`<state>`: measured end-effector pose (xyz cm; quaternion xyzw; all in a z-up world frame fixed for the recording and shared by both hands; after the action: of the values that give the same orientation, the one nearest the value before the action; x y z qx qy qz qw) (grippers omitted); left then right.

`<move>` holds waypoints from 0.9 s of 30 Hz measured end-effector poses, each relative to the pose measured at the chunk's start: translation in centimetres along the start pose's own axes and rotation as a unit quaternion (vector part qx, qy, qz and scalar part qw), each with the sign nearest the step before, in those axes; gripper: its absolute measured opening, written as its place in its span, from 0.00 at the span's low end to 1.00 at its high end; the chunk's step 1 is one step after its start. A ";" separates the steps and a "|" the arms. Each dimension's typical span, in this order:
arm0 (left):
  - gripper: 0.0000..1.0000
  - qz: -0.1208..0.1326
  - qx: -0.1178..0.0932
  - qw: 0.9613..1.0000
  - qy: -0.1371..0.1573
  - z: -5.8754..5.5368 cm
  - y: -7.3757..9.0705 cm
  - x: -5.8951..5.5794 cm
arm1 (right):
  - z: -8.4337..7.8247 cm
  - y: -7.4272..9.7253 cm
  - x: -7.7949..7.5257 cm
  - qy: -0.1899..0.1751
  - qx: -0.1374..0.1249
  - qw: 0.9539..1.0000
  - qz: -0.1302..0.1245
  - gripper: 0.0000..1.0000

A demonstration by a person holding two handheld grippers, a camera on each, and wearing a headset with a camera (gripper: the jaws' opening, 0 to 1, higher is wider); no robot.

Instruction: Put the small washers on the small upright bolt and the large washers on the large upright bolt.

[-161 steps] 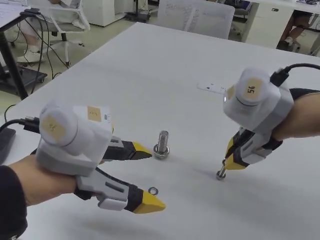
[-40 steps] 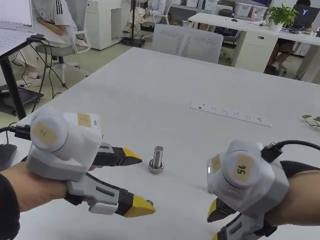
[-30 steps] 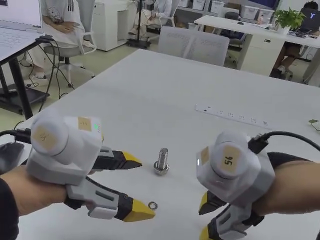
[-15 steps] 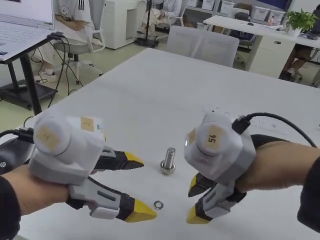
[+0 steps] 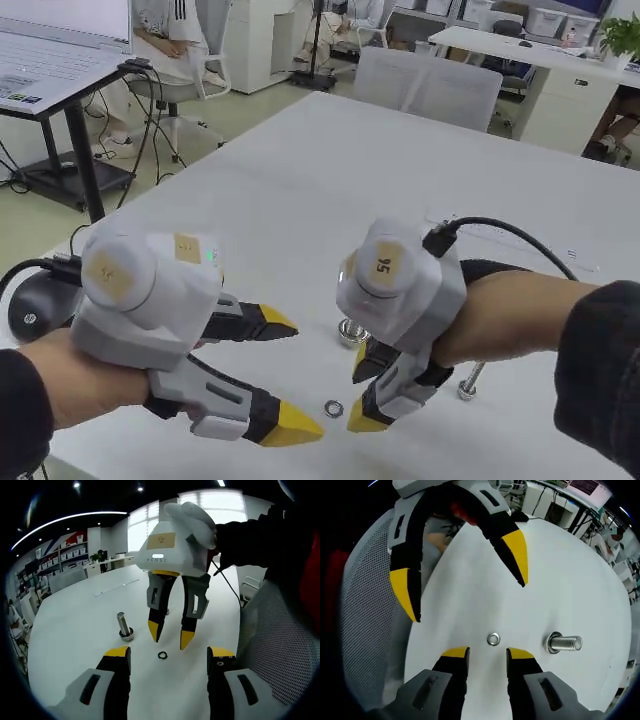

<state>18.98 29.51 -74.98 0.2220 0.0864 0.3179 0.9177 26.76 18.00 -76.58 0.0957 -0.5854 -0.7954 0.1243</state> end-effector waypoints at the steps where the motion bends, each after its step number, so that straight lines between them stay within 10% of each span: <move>1: 0.61 0.001 0.001 1.000 0.001 -0.1 0.0 0.0 | 0.1 -0.2 -0.1 0.000 0.001 1.000 0.001 0.31; 27: 0.60 0.009 -0.001 1.000 0.012 -0.8 0.5 0.0 | 0.6 -2.3 -0.4 0.029 0.024 0.999 0.006 0.24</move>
<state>18.46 30.14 -75.51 0.2182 0.0956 0.3289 0.9138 26.78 19.33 -78.57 0.1183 -0.6013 -0.7770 0.1442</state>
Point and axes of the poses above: the centre of the closed fingertips' face, and the gripper's own axes: y roughly backward along the fingers, x roughly to its left, z roughly out of its top, the point moved 9 cm from there along y, roughly backward along the fingers
